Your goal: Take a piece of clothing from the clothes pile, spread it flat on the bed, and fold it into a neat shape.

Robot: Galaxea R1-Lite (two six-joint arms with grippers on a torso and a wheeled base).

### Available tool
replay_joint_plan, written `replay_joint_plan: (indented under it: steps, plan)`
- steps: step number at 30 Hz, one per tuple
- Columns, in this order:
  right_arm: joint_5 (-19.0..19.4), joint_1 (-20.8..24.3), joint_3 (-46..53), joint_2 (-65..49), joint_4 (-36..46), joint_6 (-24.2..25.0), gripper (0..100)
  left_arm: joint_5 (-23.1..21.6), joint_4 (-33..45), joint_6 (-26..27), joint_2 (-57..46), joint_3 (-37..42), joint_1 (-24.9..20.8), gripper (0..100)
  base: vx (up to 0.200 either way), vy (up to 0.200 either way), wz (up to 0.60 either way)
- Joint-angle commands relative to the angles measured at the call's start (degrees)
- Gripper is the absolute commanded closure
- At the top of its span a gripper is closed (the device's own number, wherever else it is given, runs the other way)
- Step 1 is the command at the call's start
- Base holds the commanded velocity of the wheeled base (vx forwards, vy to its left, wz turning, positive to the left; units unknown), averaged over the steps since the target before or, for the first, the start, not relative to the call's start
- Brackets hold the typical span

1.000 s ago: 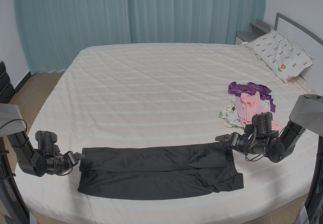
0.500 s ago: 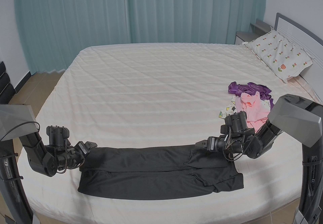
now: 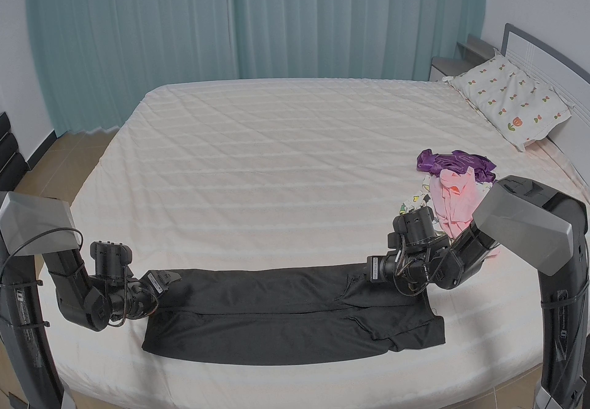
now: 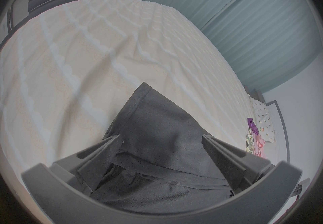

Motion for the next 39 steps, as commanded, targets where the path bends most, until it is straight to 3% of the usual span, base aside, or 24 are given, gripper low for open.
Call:
replay_joint_plan:
  steps: [1,10,11,25,26,39]
  plan:
    - [0.0,0.7,-1.5,0.1,-0.4,0.2,100,0.0,0.0,0.0,0.3,0.1,0.0,0,0.000,0.000,0.00]
    - [-1.3,2.2,-0.8,0.6,-4.8,0.1,100,0.0,0.0,0.0,0.3,0.2,0.0,0,0.000,0.000,0.00]
    - [-1.4,1.9,-0.6,0.5,-4.1,0.0,0,0.0,0.0,0.0,0.3,0.2,0.0,0,0.000,0.000,0.00]
    - [-0.2,1.8,-0.8,2.2,-2.7,-0.7,0,-0.1,0.0,0.0,0.3,0.3,0.0,0,0.000,0.000,0.00]
    - [0.3,1.8,-0.4,2.0,-2.4,-0.9,100,0.0,0.0,0.0,0.3,0.2,0.0,0,0.000,0.000,0.00]
    - [0.2,1.9,-3.1,3.1,-3.2,-0.6,100,0.0,-0.2,-0.1,0.3,0.3,0.0,0,0.000,0.000,0.00]
